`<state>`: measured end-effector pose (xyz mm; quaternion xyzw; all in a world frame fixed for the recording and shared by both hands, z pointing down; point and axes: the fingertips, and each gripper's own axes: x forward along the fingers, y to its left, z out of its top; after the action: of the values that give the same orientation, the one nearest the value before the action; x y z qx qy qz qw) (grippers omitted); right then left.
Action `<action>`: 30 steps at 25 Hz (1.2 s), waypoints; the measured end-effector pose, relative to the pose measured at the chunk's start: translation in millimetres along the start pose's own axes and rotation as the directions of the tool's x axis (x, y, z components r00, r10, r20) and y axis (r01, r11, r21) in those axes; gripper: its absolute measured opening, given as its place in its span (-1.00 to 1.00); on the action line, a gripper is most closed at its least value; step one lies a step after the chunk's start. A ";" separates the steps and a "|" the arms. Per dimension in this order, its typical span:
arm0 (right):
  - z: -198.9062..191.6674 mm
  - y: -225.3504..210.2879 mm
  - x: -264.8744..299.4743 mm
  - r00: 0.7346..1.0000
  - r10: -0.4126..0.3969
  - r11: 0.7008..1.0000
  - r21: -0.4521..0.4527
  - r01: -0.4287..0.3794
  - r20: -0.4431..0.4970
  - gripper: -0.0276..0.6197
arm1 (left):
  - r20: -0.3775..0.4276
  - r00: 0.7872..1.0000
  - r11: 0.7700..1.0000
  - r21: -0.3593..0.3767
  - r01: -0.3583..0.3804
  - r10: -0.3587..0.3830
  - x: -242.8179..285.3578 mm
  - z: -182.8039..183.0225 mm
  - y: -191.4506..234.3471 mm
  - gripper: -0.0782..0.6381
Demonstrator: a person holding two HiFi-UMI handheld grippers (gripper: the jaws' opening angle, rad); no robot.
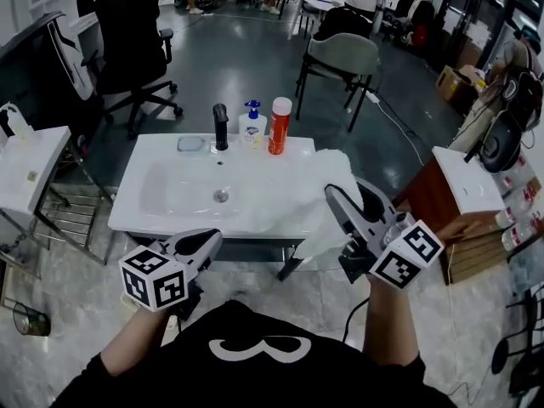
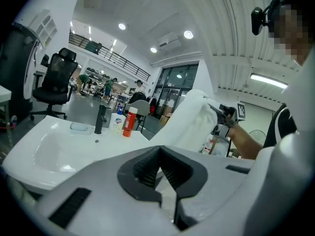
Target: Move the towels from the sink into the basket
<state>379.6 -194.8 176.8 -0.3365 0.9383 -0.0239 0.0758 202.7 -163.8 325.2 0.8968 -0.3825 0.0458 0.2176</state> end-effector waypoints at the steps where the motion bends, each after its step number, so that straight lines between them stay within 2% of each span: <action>1: 5.7 7.3 1.2 1.000 0.022 1.000 -0.005 -0.022 0.007 -0.54 | 0.003 1.000 1.000 0.001 -0.009 0.009 -4.8 0.4 0.5 -0.77; 8: 25.7 61.4 31.8 0.979 0.200 0.980 -0.017 -0.199 0.047 -0.54 | 0.047 0.993 0.994 -0.026 -0.105 0.107 -48.6 2.7 21.2 -0.77; 16: 6.6 133.9 97.8 0.914 0.405 0.914 0.017 -0.405 0.008 -0.54 | 0.099 0.966 0.969 -0.092 -0.231 0.239 -120.2 -2.4 65.8 -0.77; 23: -40.6 207.4 184.2 0.839 0.542 0.838 0.106 -0.536 -0.042 -0.53 | 0.090 0.927 0.922 -0.176 -0.345 0.365 -206.9 -17.1 129.6 -0.77; 30: -99.6 289.7 257.6 0.756 0.644 0.760 0.209 -0.615 -0.119 -0.53 | 0.076 0.869 0.853 -0.251 -0.457 0.488 -302.7 -33.9 179.6 -0.77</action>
<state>-14.4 -135.3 214.9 0.0105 0.9946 -0.1015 0.0190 -134.1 -57.8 344.3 0.7454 -0.6081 -0.0073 0.2731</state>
